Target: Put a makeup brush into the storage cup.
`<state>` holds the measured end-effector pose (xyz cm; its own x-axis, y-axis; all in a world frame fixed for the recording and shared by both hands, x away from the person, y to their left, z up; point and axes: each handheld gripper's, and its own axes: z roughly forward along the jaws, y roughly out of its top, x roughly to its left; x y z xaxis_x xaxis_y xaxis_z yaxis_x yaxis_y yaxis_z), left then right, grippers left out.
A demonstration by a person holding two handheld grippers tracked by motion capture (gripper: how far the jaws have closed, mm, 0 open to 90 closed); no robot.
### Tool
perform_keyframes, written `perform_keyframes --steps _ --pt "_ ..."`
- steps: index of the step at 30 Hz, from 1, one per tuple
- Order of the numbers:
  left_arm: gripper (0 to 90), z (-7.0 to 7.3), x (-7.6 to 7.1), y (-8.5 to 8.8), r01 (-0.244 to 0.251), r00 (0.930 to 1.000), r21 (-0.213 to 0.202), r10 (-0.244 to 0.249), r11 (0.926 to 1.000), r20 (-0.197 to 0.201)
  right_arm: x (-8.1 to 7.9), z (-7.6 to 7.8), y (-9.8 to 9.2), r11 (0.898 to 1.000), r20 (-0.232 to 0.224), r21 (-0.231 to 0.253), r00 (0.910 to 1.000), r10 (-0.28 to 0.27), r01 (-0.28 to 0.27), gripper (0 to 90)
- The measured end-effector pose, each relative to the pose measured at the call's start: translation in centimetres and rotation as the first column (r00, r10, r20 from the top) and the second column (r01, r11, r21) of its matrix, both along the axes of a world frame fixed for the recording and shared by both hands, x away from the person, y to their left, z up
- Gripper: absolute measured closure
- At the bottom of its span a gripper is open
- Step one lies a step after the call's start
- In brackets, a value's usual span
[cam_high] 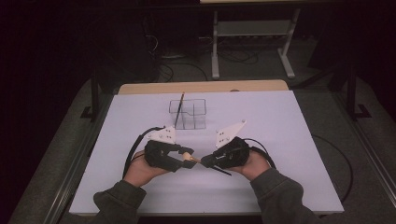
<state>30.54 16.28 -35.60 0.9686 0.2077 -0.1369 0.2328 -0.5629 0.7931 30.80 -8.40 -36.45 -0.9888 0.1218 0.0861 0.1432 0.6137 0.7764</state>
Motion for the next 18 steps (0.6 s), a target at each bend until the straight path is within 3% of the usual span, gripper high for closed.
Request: perform_keyframes --steps 18 --pt "70.8 -0.07 0.07 -0.01 0.026 0.9997 0.001 -0.026 0.9997 0.002 -0.26 -0.04 0.26 1.0 0.023 -0.011 0.9997 0.013 -0.013 82.8"
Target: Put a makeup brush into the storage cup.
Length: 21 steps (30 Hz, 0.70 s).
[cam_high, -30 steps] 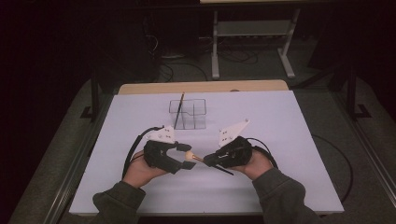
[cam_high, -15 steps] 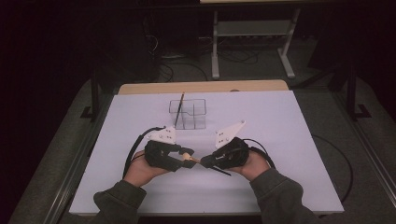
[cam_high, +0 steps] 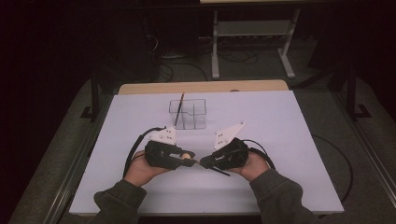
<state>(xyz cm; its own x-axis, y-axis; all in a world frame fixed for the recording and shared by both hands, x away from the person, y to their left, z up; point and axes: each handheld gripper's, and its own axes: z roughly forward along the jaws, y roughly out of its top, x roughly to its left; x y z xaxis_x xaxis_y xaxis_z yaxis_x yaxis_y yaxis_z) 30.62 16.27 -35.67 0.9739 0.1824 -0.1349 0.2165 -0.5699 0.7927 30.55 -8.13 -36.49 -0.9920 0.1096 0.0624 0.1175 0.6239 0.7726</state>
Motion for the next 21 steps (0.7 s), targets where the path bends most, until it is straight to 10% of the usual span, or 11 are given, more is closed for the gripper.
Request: perform_keyframes --steps 21 --pt "84.1 1.3 -0.1 -0.9 0.077 0.9965 0.014 -0.076 0.997 -0.033 -0.1 -0.1 0.4 0.999 0.03 -0.028 0.9985 0.045 -0.044 75.0"
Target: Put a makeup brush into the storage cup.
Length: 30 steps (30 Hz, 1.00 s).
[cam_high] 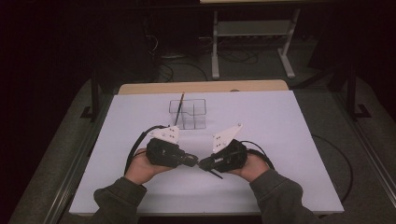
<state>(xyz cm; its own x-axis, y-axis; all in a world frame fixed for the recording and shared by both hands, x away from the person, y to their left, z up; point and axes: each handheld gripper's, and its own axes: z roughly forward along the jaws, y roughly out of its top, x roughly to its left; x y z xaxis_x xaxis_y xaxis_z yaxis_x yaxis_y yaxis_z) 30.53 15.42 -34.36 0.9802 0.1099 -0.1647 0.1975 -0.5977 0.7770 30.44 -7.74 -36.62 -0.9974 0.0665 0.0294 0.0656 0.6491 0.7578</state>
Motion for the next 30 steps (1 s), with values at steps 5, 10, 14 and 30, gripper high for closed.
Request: perform_keyframes --steps 5,10,14,30 --pt "84.1 0.5 -0.2 -0.2 -0.003 0.9999 0.014 0.003 0.9999 0.012 0.1 -0.2 0.3 0.999 -0.017 -0.043 0.9998 -0.002 0.002 71.9" --pt "84.1 0.8 -0.1 -0.4 -0.007 0.9996 0.041 0.005 0.9991 0.027 0.1 0.0 0.7 0.999 -0.03 -0.052 0.9995 -0.003 0.002 73.3" --pt "84.1 0.6 -0.1 -0.6 0.002 0.9998 0.052 -0.003 0.9987 0.02 0.1 0.2 0.8 0.999 -0.043 -0.046 0.999 -0.01 0.008 80.0" --pt "65.1 0.6 0.2 1.2 -0.069 0.9974 0.012 0.069 0.9975 0.021 0.7 -0.8 0.0 0.999 -0.098 -0.029 0.995 -0.023 0.02 82.8"
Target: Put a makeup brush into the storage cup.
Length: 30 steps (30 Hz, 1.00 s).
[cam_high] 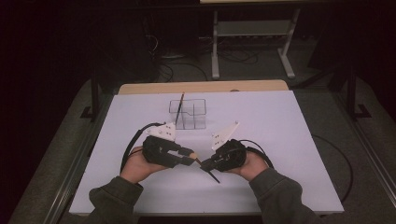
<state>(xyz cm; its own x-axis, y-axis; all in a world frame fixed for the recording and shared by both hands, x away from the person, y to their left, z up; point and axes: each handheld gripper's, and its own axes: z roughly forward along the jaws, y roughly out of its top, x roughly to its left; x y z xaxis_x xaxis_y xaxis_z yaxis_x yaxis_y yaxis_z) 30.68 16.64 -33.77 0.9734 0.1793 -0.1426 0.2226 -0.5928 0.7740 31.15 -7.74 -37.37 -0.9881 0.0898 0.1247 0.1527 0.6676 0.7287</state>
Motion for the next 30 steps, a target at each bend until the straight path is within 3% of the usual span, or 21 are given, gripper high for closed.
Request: perform_keyframes --steps 13,20,30 --pt "60.9 -1.1 -0.3 2.0 -0.054 0.9984 -0.022 0.053 0.9983 -0.016 0.6 0.0 -1.8 0.998 -0.007 0.015 0.9982 -0.059 0.059 82.9" --pt "60.1 -1.5 -0.8 2.8 -0.081 0.9967 -0.023 0.081 0.9965 -0.003 1.0 0.1 -2.9 0.993 -0.024 0.039 0.9935 -0.111 0.112 82.9" --pt "54.7 -2.5 -1.2 3.7 -0.133 0.9912 -0.019 0.133 0.991 0.003 2.2 0.5 -4.1 0.987 -0.05 0.056 0.9881 -0.145 0.148 82.9"
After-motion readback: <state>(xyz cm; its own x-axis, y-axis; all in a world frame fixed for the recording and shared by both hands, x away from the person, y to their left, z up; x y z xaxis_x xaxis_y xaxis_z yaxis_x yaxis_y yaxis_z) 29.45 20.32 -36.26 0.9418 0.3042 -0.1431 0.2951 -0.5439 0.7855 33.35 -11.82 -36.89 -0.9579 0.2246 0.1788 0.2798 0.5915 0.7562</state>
